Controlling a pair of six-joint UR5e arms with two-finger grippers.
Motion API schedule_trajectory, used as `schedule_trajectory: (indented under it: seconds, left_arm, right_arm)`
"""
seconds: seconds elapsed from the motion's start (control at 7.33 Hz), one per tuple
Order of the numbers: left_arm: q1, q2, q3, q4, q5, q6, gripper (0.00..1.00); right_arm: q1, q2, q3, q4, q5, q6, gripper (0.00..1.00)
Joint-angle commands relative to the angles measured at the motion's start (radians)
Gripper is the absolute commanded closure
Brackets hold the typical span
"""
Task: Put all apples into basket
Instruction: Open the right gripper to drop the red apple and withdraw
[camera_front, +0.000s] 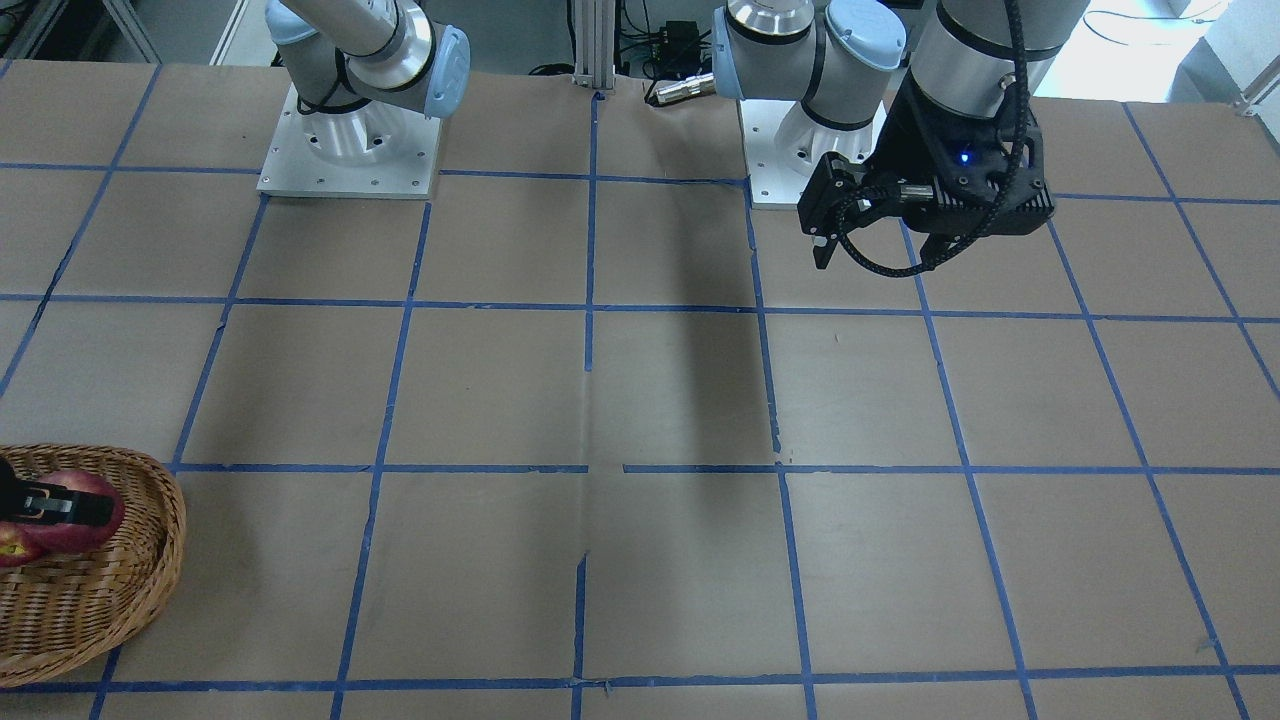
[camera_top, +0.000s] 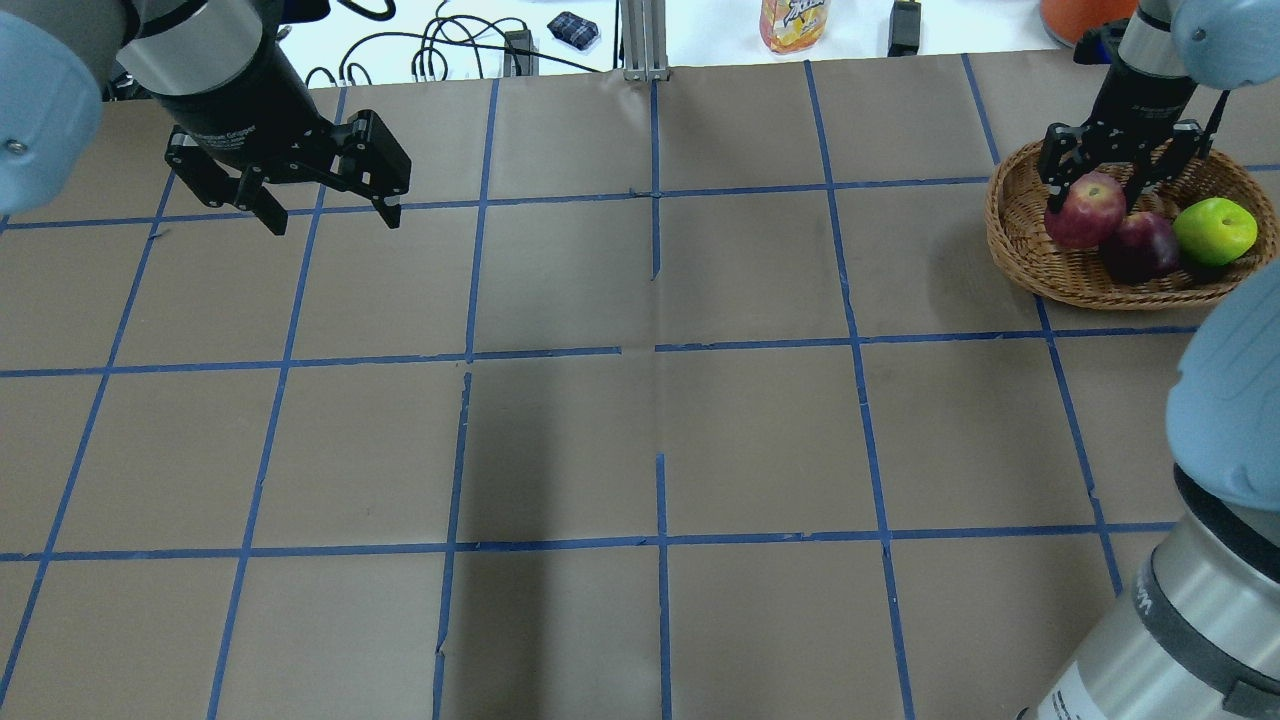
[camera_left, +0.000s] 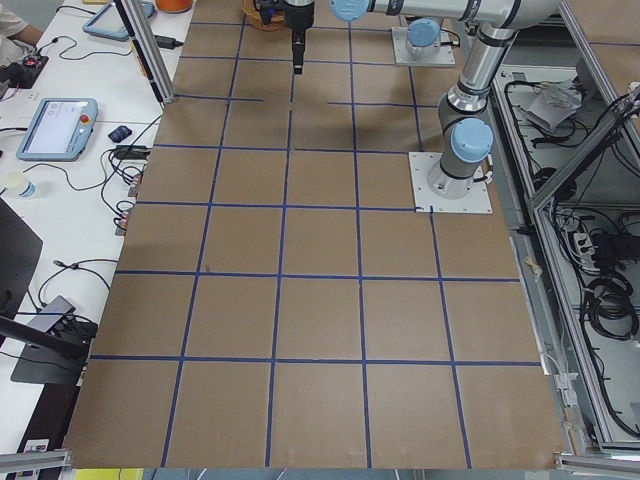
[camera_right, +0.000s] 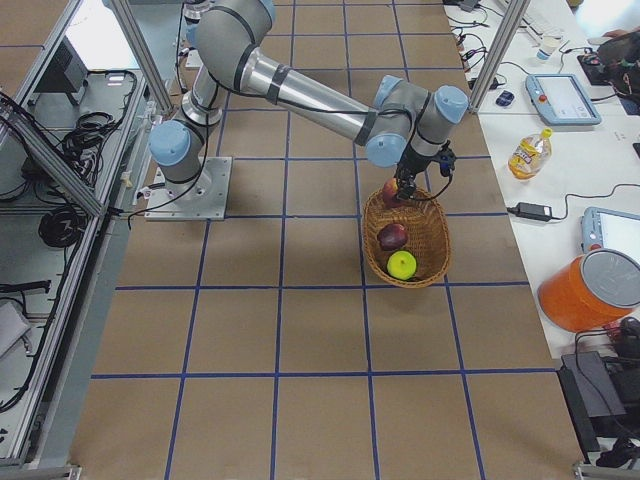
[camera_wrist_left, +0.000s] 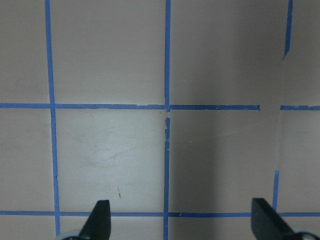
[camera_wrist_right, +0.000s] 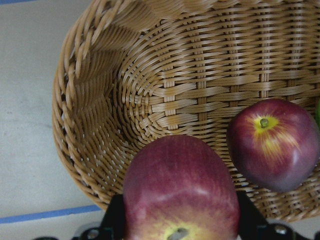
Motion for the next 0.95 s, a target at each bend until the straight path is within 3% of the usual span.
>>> schedule_trajectory:
  seconds: [0.0, 0.27, 0.41, 0.55, 0.82]
  left_arm:
    - [-0.002, 0.007, -0.008, 0.002, -0.001, 0.006, 0.0]
    - [-0.002, 0.007, -0.009, 0.002, 0.002, 0.007, 0.0]
    - [-0.002, 0.008, -0.008, 0.002, 0.002, 0.009, 0.0]
    - [-0.002, 0.013, -0.009, 0.002, -0.001, 0.009, 0.0]
    - [-0.002, 0.014, -0.009, -0.001, 0.005, 0.009, 0.0]
  right_arm:
    - [-0.003, 0.04, 0.005, -0.042, 0.003, 0.004, 1.0]
    - [-0.003, 0.051, 0.005, -0.049, 0.005, 0.003, 1.0]
    - [-0.003, 0.061, 0.003, -0.051, -0.001, 0.0, 0.26]
    - [-0.003, 0.057, -0.006, -0.039, -0.006, 0.0, 0.0]
    - [0.006, -0.007, -0.006, 0.004, 0.003, -0.006, 0.0]
